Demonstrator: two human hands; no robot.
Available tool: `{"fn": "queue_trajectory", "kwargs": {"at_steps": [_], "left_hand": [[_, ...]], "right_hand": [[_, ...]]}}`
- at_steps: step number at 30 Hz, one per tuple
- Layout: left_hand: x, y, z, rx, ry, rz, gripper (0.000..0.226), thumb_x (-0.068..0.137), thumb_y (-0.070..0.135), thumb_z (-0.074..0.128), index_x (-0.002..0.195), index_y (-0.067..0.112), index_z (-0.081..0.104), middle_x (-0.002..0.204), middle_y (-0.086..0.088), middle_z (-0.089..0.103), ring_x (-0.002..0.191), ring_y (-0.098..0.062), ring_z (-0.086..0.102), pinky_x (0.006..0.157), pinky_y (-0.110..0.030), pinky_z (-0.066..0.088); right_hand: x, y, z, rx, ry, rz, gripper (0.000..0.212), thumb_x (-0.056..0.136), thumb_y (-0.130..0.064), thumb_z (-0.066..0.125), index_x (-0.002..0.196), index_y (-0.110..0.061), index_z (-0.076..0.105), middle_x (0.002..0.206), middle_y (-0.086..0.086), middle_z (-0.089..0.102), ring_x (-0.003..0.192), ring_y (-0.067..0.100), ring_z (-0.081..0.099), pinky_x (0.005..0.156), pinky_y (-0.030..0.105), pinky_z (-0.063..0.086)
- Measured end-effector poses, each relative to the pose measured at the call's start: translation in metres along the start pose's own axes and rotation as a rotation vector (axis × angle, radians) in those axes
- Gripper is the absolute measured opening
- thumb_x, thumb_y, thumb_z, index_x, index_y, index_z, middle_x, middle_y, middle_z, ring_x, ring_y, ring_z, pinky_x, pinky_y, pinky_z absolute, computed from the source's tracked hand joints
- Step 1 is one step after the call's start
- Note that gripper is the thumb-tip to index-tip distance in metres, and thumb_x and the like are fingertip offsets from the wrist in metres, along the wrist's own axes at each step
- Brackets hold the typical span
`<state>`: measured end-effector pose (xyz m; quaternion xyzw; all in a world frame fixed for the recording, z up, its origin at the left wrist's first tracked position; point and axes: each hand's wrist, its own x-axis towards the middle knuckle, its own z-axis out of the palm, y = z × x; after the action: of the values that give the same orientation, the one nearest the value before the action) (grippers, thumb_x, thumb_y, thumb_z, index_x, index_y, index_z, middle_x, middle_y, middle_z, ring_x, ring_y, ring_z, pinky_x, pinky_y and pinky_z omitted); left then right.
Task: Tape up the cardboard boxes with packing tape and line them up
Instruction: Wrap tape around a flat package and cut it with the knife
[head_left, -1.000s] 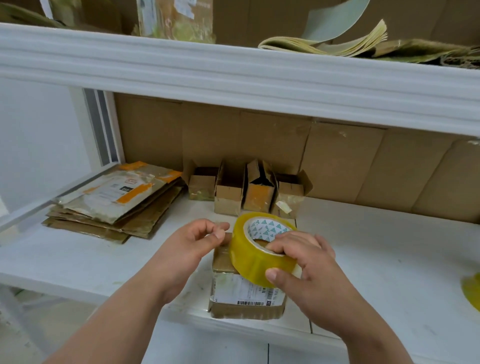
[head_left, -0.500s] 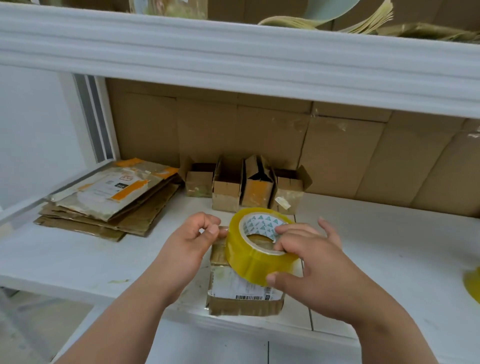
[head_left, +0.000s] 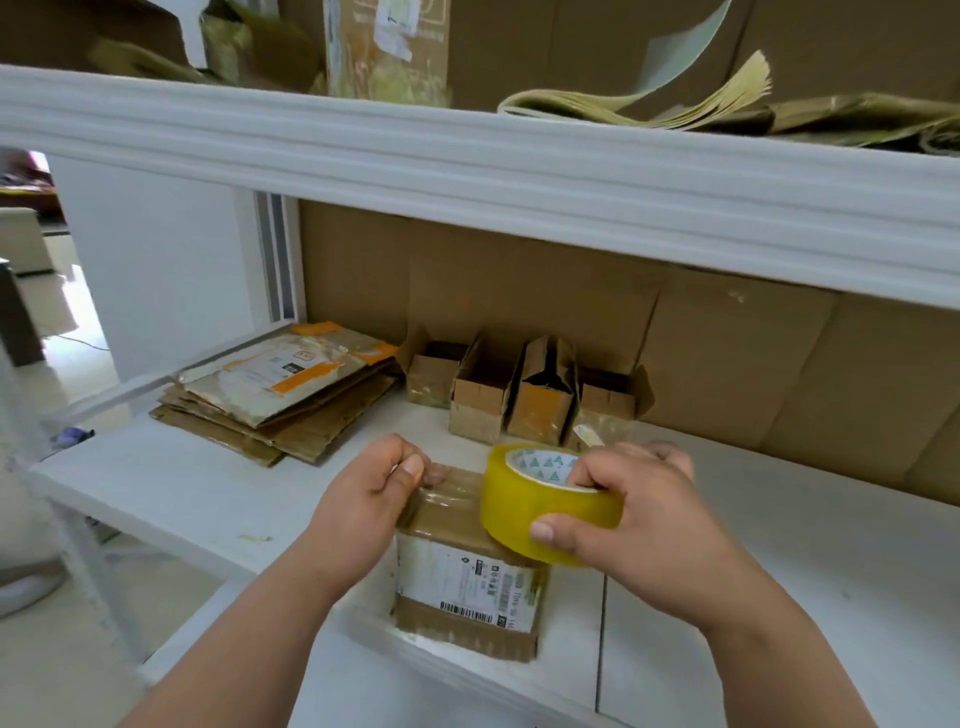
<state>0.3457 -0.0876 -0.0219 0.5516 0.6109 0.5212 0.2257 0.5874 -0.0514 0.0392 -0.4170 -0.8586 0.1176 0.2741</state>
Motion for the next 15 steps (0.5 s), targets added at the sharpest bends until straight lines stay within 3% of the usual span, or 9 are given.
{"fn": "queue_trajectory", "kwargs": {"at_steps": [5, 7, 9, 12, 15], "left_hand": [[0.003, 0.006, 0.008, -0.043, 0.021, -0.094, 0.023, 0.103, 0.019, 0.046, 0.091, 0.02, 0.065, 0.099, 0.011, 0.075, 0.101, -0.007, 0.066, 0.1, -0.041, 0.047], [0.004, 0.005, 0.012, -0.055, 0.041, -0.126, 0.025, 0.104, 0.018, 0.046, 0.089, 0.021, 0.066, 0.098, 0.01, 0.076, 0.099, -0.01, 0.067, 0.1, -0.043, 0.047], [0.006, 0.005, 0.015, -0.072, 0.051, -0.15, 0.027, 0.104, 0.019, 0.046, 0.088, 0.023, 0.067, 0.097, 0.009, 0.076, 0.1, -0.015, 0.066, 0.099, -0.045, 0.047], [0.007, 0.006, 0.017, -0.151, 0.059, -0.172, 0.022, 0.104, 0.017, 0.045, 0.095, 0.009, 0.063, 0.097, 0.006, 0.076, 0.103, -0.017, 0.066, 0.096, -0.037, 0.047], [0.008, 0.004, 0.018, -0.179, 0.057, -0.172, 0.023, 0.104, 0.016, 0.043, 0.096, 0.003, 0.059, 0.097, 0.005, 0.077, 0.103, -0.014, 0.068, 0.083, -0.025, 0.044]], "right_hand": [[-0.003, 0.018, -0.013, 0.107, -0.016, 0.084, 0.063, 0.046, -0.084, 0.054, 0.089, -0.038, 0.054, 0.075, -0.018, 0.055, 0.099, 0.0, 0.032, 0.07, 0.025, 0.032], [-0.004, 0.022, -0.013, 0.097, -0.062, 0.068, 0.06, 0.049, -0.085, 0.049, 0.092, -0.043, 0.055, 0.078, -0.019, 0.057, 0.1, -0.007, 0.029, 0.075, 0.024, 0.032], [-0.004, 0.026, -0.013, 0.072, -0.119, 0.025, 0.057, 0.057, -0.082, 0.044, 0.085, -0.036, 0.06, 0.08, -0.02, 0.057, 0.1, -0.012, 0.032, 0.084, 0.024, 0.03], [-0.005, 0.028, -0.012, 0.027, -0.227, -0.043, 0.044, 0.069, -0.068, 0.045, 0.072, -0.026, 0.058, 0.086, -0.014, 0.055, 0.102, -0.003, 0.044, 0.095, 0.03, 0.023], [-0.009, 0.036, -0.01, 0.025, -0.254, -0.026, 0.037, 0.075, -0.064, 0.042, 0.08, -0.03, 0.057, 0.09, -0.012, 0.056, 0.106, 0.005, 0.044, 0.098, 0.036, 0.023]]}}
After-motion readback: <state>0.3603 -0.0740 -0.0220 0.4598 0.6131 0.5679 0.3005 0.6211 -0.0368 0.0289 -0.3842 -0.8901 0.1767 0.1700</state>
